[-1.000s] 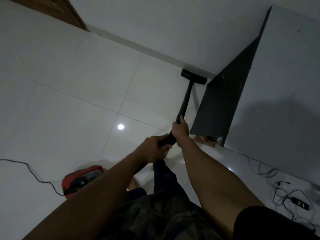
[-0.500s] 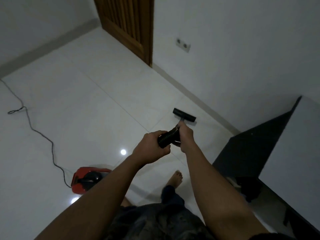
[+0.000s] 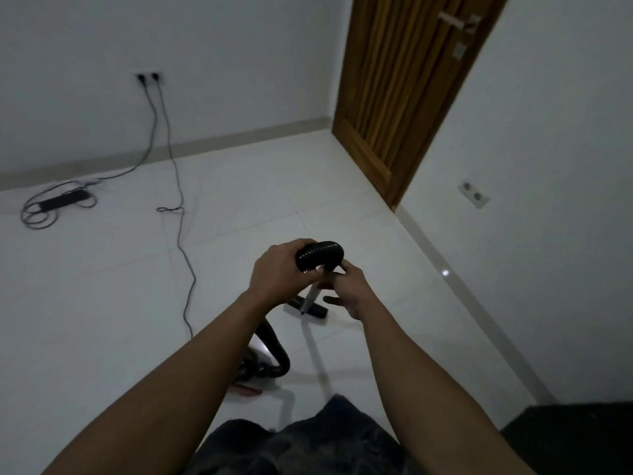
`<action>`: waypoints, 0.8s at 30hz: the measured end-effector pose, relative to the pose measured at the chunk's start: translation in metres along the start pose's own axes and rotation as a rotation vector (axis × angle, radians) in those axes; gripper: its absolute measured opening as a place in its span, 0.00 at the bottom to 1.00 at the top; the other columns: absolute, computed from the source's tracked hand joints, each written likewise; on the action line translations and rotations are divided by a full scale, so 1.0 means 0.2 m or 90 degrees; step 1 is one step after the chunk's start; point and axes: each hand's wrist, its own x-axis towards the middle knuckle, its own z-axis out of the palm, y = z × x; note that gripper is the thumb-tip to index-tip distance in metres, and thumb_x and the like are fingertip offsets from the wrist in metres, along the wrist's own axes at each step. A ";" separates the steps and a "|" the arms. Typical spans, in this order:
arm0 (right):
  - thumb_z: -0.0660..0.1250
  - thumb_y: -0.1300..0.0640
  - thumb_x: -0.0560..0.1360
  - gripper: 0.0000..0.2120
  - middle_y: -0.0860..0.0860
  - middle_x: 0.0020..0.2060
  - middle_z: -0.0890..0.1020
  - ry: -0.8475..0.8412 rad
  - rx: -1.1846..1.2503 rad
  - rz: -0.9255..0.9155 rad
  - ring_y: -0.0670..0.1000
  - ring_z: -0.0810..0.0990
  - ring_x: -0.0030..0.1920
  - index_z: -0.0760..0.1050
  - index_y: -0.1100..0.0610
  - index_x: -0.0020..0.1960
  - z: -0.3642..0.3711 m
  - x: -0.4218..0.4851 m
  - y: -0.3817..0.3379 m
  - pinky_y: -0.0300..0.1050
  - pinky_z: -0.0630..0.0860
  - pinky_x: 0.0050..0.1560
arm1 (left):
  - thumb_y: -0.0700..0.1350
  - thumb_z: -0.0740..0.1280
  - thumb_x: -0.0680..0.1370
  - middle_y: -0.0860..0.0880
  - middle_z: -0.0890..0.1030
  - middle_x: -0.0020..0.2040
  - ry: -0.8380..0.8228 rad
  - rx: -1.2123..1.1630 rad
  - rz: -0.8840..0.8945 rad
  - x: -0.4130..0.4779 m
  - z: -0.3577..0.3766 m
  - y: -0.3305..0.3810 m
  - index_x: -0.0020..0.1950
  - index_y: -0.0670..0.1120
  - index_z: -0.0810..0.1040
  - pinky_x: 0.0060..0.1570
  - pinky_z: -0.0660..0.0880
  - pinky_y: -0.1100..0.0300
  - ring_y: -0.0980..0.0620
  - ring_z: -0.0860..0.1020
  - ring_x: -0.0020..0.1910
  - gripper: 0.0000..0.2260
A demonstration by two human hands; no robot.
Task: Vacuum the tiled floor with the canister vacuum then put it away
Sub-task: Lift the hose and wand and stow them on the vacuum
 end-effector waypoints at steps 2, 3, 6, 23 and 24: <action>0.70 0.54 0.78 0.11 0.54 0.51 0.86 -0.020 -0.035 -0.012 0.52 0.85 0.46 0.78 0.48 0.60 0.15 0.05 -0.06 0.50 0.80 0.46 | 0.48 0.74 0.71 0.54 0.84 0.50 0.033 0.001 -0.034 0.01 -0.09 -0.08 0.65 0.55 0.78 0.49 0.79 0.52 0.51 0.80 0.47 0.22; 0.70 0.52 0.78 0.10 0.54 0.50 0.86 -0.029 -0.052 -0.019 0.52 0.85 0.45 0.78 0.49 0.59 0.21 0.08 -0.09 0.49 0.80 0.43 | 0.47 0.74 0.71 0.53 0.84 0.49 0.047 0.003 -0.051 0.03 -0.13 -0.13 0.65 0.55 0.78 0.49 0.79 0.52 0.51 0.80 0.47 0.22; 0.68 0.50 0.79 0.10 0.55 0.49 0.86 -0.060 -0.089 -0.044 0.50 0.83 0.42 0.78 0.51 0.59 0.37 0.19 -0.17 0.47 0.79 0.41 | 0.44 0.74 0.70 0.55 0.83 0.47 0.078 0.008 -0.100 0.09 -0.24 -0.24 0.64 0.56 0.78 0.46 0.79 0.54 0.52 0.80 0.46 0.23; 0.65 0.45 0.80 0.13 0.56 0.45 0.86 -0.228 -0.218 -0.038 0.58 0.86 0.46 0.79 0.55 0.52 0.89 0.73 -0.38 0.48 0.77 0.40 | 0.48 0.76 0.70 0.55 0.84 0.50 0.265 -0.007 -0.260 0.39 -0.50 -0.63 0.63 0.55 0.79 0.52 0.80 0.52 0.54 0.81 0.49 0.22; 0.65 0.44 0.79 0.15 0.57 0.45 0.86 -0.229 -0.230 -0.029 0.59 0.86 0.46 0.78 0.56 0.52 0.90 0.74 -0.35 0.48 0.77 0.39 | 0.49 0.77 0.69 0.55 0.84 0.52 0.264 -0.014 -0.268 0.38 -0.50 -0.66 0.63 0.55 0.79 0.53 0.80 0.52 0.55 0.81 0.50 0.23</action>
